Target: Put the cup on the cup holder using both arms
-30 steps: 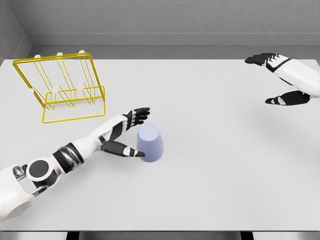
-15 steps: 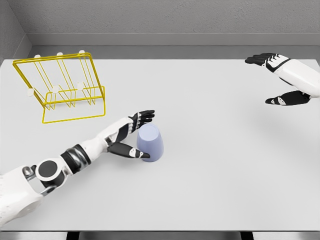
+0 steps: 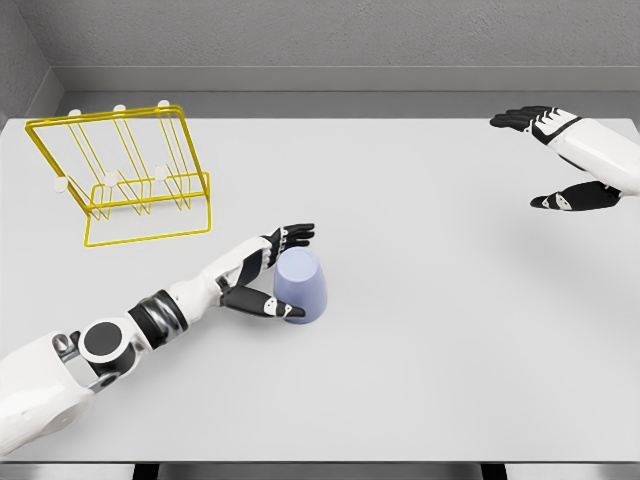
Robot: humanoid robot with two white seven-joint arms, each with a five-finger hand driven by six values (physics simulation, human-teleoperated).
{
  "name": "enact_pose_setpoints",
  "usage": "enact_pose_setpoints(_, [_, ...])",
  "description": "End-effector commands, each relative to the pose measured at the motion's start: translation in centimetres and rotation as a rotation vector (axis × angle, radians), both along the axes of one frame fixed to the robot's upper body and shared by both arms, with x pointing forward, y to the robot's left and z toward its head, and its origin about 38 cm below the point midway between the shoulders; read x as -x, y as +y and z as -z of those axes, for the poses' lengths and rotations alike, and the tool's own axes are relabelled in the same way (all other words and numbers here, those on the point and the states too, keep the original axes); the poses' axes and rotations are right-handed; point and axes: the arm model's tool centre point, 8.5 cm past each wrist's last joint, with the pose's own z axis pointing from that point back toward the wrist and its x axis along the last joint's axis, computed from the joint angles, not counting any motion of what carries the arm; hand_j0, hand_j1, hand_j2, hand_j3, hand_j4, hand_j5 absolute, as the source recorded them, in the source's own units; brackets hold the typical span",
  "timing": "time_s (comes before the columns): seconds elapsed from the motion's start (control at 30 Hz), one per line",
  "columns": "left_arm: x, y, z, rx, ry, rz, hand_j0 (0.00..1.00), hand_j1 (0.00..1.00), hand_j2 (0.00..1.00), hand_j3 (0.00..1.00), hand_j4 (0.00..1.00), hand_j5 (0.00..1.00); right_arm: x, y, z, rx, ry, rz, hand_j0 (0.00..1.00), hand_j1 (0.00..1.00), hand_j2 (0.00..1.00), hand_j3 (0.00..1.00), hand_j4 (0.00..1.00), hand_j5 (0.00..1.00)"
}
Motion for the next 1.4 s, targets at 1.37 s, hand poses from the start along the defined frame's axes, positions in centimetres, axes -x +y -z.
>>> enact_pose_setpoints(1.37, [-0.4, -1.1, -1.1, 0.045, -0.023, 0.009, 0.65, 0.65, 0.65, 0.65, 0.65, 0.65, 0.0, -0.1, 0.0, -0.009, 0.003, 0.002, 1.0, 1.0, 1.0, 1.0, 1.0, 1.0])
